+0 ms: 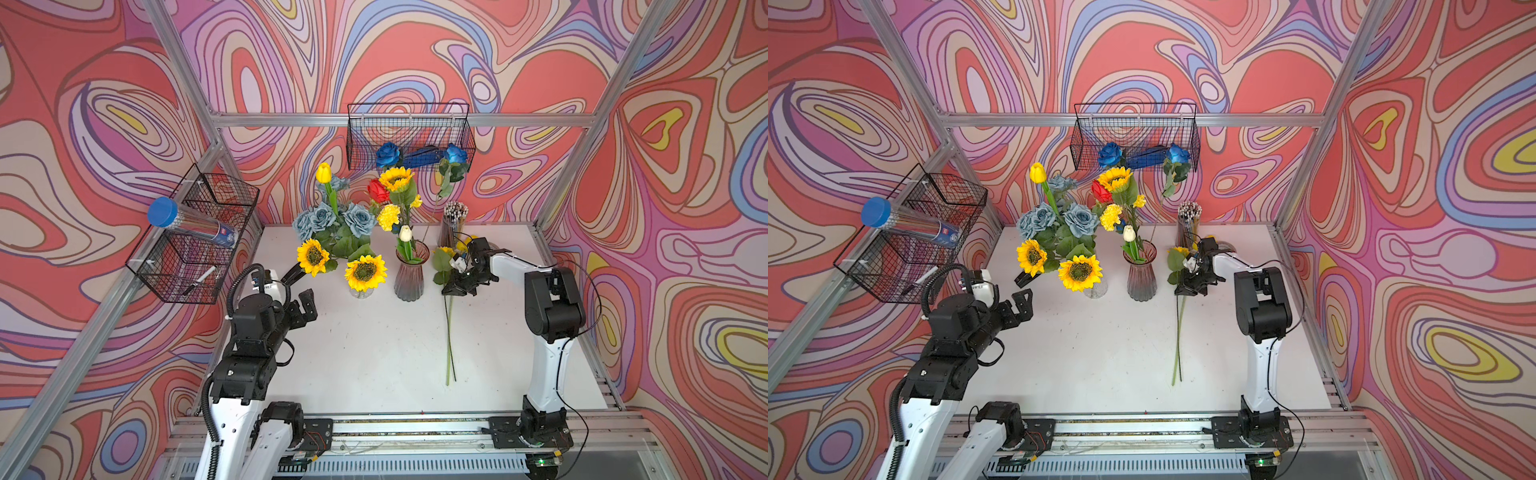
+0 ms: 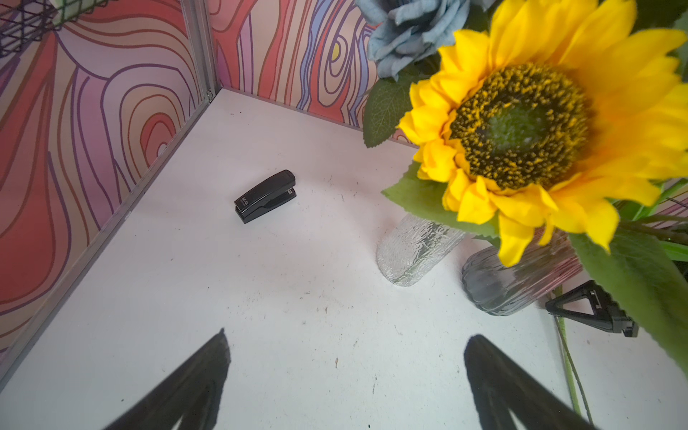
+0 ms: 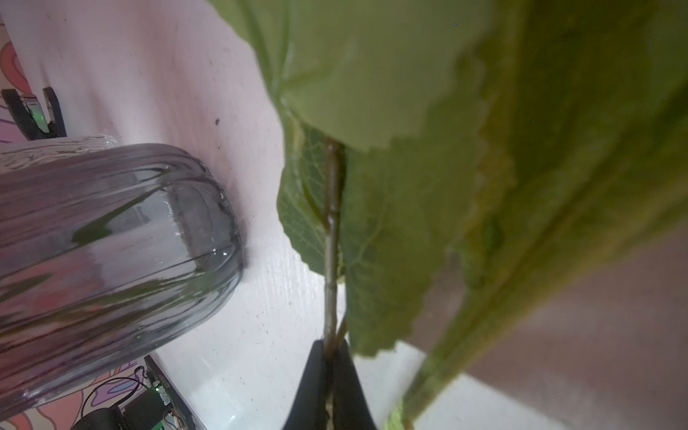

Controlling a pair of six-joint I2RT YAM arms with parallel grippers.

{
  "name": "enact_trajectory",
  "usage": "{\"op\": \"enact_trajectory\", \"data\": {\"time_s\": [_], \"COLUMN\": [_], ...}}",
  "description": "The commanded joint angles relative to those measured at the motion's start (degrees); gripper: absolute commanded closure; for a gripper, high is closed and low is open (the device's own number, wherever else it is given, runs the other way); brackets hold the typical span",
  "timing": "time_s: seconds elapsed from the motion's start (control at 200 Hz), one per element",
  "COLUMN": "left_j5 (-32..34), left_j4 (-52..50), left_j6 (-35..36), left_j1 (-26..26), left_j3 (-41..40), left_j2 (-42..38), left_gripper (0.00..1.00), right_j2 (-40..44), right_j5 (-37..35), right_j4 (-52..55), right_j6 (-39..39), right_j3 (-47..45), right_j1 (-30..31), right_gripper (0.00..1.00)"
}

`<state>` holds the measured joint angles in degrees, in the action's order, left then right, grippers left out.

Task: Pick out yellow flowers from the vase
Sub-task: Place the flower at the center of the board.

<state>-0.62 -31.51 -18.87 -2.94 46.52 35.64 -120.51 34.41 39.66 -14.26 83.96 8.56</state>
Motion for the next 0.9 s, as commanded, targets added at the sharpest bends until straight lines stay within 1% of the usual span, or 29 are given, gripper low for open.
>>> {"op": "enact_trajectory", "data": {"time_s": [0.0, 0.03, 0.16, 0.195, 0.215, 0.28, 0.346, 0.401, 0.496, 0.556, 0.571, 0.666, 0.716, 0.726, 0.761, 0.896], "left_j5": [-0.08, -0.09, -0.94, -1.41, -1.87, -4.92, -9.44, -12.37, -16.14, -17.71, -17.96, -17.72, -16.69, -16.49, -15.85, -16.18], "left_j4": [-0.55, -0.57, -0.57, -0.51, -0.30, 1.14, 4.73, 7.03, 11.79, 15.89, 18.48, 27.75, 31.94, 32.98, 35.94, 50.00], "left_j6": [-0.20, -0.20, -0.20, -0.20, -0.19, 0.13, 0.12, -1.27, -6.25, -10.17, -11.26, -16.73, -18.56, -18.79, -19.61, -23.26], "left_j1": [0.48, 0.43, 0.48, 0.48, 0.48, 0.48, 0.48, 0.48, 0.43, 0.43, 0.40, 0.39, 0.30, 0.30, 0.35, 0.08], "left_j3": [1.11, 1.08, 1.29, 1.24, 1.28, 0.71, -0.98, -1.80, -4.06, -7.24, -8.11, -13.98, -16.40, -18.12, -20.32, -25.49], "left_j2": [-0.48, -0.40, 0.18, 0.22, 0.14, -0.74, -2.10, -2.39, -2.15, -2.34, -2.53, -3.92, -4.34, -4.37, -4.27, -0.69], "left_gripper": [0.00, 0.00, 0.00, 0.00, 0.00, 0.00, 0.00, 0.00, 0.00, 0.00, 0.00, 0.00, 0.00, 0.00, 0.00, 0.01], "right_j2": [0.89, 1.22, 2.78, 3.44, 3.80, 5.49, 7.70, 9.81, 14.16, 17.03, 17.75, 22.11, 23.69, 23.95, 24.74, 25.59], "right_j5": [-1.35, -1.54, -2.06, -2.15, -2.07, -2.41, -2.79, -2.86, -2.30, -2.05, -2.14, -2.13, -2.40, -2.44, -2.43, -1.92], "right_j4": [-0.42, -0.55, -0.03, 0.06, 0.07, -0.23, -1.13, -2.39, -5.70, -8.07, -8.53, -10.95, -11.88, -12.04, -12.66, -13.03], "right_j6": [0.16, 0.20, 0.23, 0.20, 0.22, 0.03, -0.30, -0.72, -1.62, -2.45, -2.61, -3.04, -3.05, -3.10, -3.21, -3.25], "right_j3": [0.03, -0.03, -0.19, -0.33, -0.44, -1.09, -2.36, -3.76, -6.89, -9.24, -9.80, -12.58, -13.73, -13.96, -14.53, -15.05], "right_j1": [-0.11, -0.11, -0.11, -0.10, -0.12, -0.09, -0.12, -0.11, -0.12, -0.06, -0.06, -0.11, -0.12, -0.12, -0.07, -0.08], "right_gripper": [0.96, 0.93, 0.87, 0.84, 0.80, 0.70, 0.64, 0.61, 0.59, 0.58, 0.58, 0.58, 0.58, 0.58, 0.58, 0.58]}}
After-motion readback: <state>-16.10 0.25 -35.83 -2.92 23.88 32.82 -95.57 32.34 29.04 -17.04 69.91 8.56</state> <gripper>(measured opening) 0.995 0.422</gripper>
